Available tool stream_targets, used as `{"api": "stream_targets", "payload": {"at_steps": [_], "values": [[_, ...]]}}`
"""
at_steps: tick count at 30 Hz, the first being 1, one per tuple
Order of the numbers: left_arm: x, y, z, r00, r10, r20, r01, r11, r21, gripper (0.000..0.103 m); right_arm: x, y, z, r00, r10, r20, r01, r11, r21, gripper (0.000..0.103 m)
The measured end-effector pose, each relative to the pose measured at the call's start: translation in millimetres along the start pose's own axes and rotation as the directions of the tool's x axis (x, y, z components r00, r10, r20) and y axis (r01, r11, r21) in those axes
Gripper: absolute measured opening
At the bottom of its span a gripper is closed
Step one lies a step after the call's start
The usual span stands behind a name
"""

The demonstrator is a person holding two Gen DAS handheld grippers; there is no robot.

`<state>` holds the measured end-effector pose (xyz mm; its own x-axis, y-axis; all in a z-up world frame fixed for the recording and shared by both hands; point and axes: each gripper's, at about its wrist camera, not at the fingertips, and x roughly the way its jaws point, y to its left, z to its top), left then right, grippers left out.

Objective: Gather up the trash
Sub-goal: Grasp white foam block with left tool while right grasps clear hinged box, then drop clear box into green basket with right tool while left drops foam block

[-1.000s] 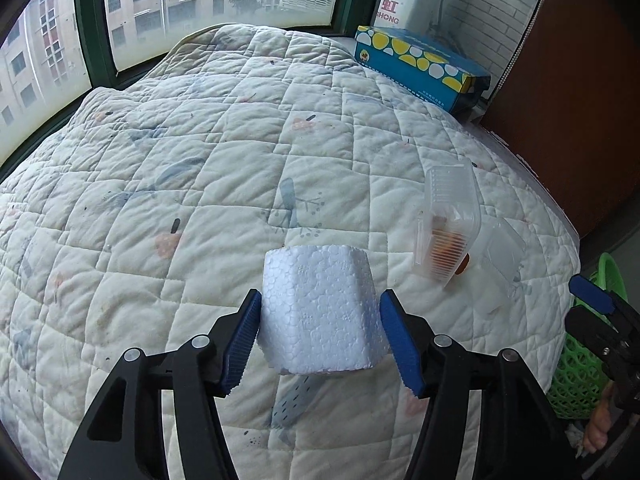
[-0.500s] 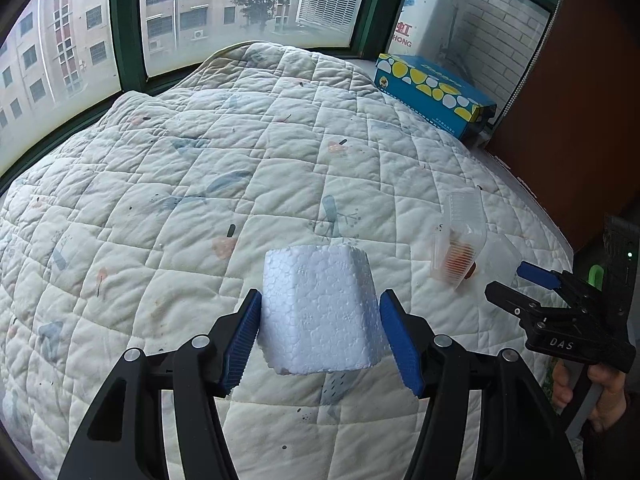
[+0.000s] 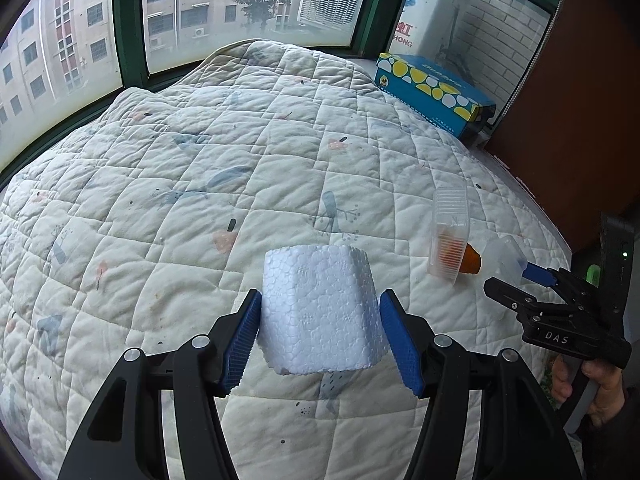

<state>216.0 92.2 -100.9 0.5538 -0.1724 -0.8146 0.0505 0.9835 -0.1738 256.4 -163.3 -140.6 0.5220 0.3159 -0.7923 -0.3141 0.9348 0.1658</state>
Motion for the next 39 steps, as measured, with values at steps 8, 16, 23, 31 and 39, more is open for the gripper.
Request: {"api": "stream_targets", "payload": {"at_steps": [8,16,23,31,39], "values": [[-13,-20,-6,1.0,-0.021,0.012,0.021,1.0,0.015,0.059,-42,-5,-13,0.997,0.045,0.064,-0.048,0.997,0.055,0.082],[-29,-49,-14,0.998,-0.058,0.027,0.056,0.997,0.058,0.059,-92,-11,-31,0.992,0.001,0.127,-0.01,0.998,0.066,0.082],[-40,-91,-20,0.993,-0.115,0.031,0.11,0.987,0.12,0.059,-136,-35,-58,0.984,-0.044,0.173,0.022,0.992,0.126,0.082],[-49,-150,-24,0.983,-0.184,0.025,0.175,0.963,0.205,0.059,-180,-69,-89,0.97,-0.121,0.209,0.081,0.978,0.194,0.082],[-52,-206,-27,0.972,-0.235,0.007,0.223,0.934,0.281,0.059,-210,-101,-115,0.957,-0.192,0.218,0.133,0.957,0.258,0.083]]}}
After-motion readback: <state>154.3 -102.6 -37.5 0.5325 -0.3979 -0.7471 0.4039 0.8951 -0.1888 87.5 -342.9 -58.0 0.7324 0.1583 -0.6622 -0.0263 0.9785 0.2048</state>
